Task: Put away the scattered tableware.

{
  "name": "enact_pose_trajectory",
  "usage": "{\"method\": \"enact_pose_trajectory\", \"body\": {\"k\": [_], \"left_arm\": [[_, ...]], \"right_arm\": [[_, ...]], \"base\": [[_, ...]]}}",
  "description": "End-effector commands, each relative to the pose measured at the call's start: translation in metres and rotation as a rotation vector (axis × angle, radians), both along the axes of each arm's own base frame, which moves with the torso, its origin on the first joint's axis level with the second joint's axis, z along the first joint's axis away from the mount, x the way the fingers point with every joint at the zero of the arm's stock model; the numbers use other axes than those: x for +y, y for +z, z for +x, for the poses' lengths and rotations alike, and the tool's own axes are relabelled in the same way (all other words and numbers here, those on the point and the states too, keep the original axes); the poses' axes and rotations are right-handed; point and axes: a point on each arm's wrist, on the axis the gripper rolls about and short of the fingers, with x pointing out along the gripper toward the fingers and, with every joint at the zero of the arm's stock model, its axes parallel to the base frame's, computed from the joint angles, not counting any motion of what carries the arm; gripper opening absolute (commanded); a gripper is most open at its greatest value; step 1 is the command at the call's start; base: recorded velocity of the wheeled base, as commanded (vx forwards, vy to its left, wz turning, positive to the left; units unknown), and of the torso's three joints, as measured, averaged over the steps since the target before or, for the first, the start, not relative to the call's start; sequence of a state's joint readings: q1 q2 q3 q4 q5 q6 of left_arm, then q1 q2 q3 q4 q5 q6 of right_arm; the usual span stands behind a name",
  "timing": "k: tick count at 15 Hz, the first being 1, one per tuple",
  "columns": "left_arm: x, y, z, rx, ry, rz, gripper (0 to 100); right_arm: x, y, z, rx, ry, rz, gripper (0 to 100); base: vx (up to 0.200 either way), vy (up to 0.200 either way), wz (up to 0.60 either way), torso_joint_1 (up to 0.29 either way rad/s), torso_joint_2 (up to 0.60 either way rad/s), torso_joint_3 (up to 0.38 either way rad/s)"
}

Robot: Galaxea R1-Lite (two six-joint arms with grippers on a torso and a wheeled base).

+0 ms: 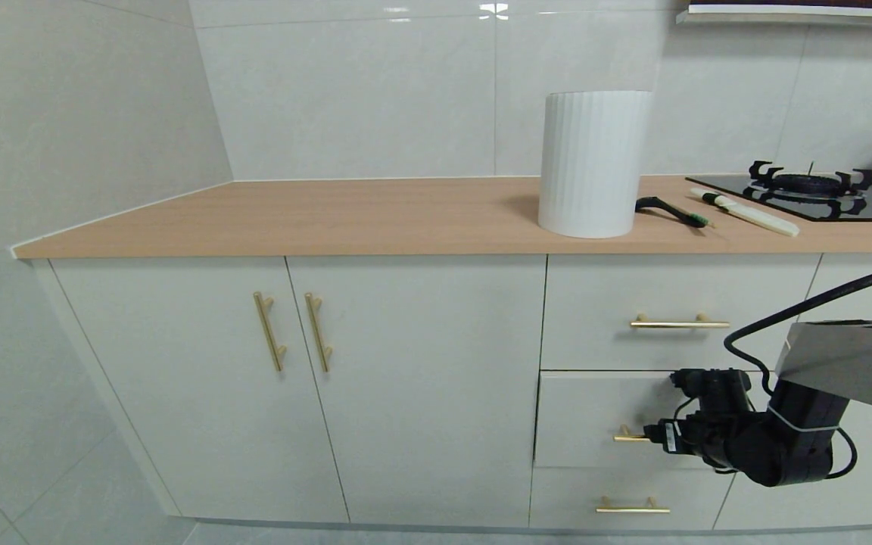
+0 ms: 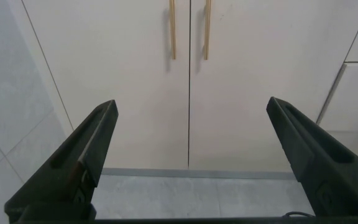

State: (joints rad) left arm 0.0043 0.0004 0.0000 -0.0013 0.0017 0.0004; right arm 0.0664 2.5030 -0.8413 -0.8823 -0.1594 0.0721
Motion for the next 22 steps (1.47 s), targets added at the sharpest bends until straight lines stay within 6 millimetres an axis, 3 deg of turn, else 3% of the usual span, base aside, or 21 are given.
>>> {"method": "enact_pose_trajectory", "body": {"k": [1,4,6,7,9,12,13,15,19,22], "left_arm": [[0.000,0.000,0.000,-0.001,0.000,0.000,100],[0.000,0.000,0.000,-0.001,0.000,0.000,100],[0.000,0.000,0.000,-0.001,0.000,0.000,100],[0.000,0.000,0.000,-0.001,0.000,0.000,100],[0.000,0.000,0.000,-0.001,0.000,0.000,100],[0.000,0.000,0.000,-0.001,0.000,0.000,100],[0.000,0.000,0.000,-0.001,0.000,0.000,100],[0.000,0.000,0.000,-0.001,0.000,0.000,100],[0.000,0.000,0.000,-0.001,0.000,0.000,100],[0.000,0.000,0.000,-0.001,0.000,0.000,100]], "right_arm": [[0.000,0.003,-0.003,0.006,0.001,-0.003,100],[-0.001,0.018,-0.025,0.036,0.005,-0.002,100],[0.000,0.042,-0.051,0.087,0.025,-0.004,100],[0.002,0.065,-0.059,0.085,0.039,0.003,100],[0.003,0.129,-0.079,0.034,0.072,0.040,100],[0.007,0.196,-0.103,-0.061,0.116,0.075,100],[0.012,0.205,-0.107,-0.085,0.138,0.079,100],[0.020,0.193,-0.095,-0.051,0.157,0.079,100],[0.031,0.137,-0.058,-0.049,0.127,0.095,100],[0.033,0.111,-0.044,-0.071,0.098,0.076,100]], "base": [[0.000,0.000,0.00,0.000,0.00,0.000],[0.000,0.000,0.00,0.000,0.00,0.000],[0.000,0.000,0.00,0.000,0.00,0.000],[0.000,0.000,0.00,0.000,0.00,0.000],[0.000,0.000,0.00,0.000,0.00,0.000],[0.000,0.000,0.00,0.000,0.00,0.000],[0.000,0.000,0.00,0.000,0.00,0.000],[0.000,0.000,0.00,0.000,0.00,0.000],[0.000,0.000,0.00,0.000,0.00,0.000],[0.000,0.000,0.00,0.000,0.00,0.000]]}}
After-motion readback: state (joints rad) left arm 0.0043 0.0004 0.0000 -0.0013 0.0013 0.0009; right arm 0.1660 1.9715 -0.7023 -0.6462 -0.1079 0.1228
